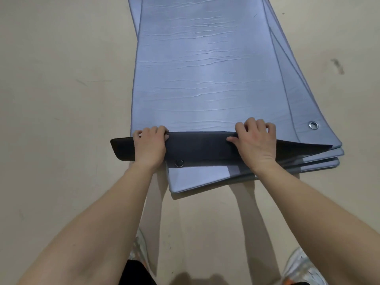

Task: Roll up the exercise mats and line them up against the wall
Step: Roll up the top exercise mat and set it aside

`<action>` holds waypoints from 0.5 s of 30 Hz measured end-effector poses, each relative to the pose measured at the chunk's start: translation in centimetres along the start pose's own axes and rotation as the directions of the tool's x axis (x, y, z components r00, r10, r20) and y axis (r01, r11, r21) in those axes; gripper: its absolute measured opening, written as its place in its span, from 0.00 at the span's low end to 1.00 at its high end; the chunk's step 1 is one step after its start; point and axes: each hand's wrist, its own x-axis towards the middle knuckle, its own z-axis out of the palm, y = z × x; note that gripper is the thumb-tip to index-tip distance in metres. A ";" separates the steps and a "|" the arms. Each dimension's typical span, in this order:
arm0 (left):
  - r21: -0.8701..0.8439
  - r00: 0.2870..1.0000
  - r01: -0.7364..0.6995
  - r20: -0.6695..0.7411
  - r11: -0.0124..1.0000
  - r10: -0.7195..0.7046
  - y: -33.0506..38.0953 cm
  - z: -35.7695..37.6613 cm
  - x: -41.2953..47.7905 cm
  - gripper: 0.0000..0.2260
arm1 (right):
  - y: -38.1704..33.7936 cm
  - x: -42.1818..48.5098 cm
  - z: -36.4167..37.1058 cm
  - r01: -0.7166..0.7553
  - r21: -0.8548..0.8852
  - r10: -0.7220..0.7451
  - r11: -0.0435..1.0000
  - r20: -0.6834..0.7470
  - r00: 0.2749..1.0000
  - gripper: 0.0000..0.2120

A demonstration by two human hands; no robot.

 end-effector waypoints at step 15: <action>0.019 0.950 -0.228 0.221 0.973 0.218 -2.6 6.3 -2.1 0.46 | 0.6 -2.2 4.8 0.117 0.020 -0.115 0.993 0.402 0.908 0.56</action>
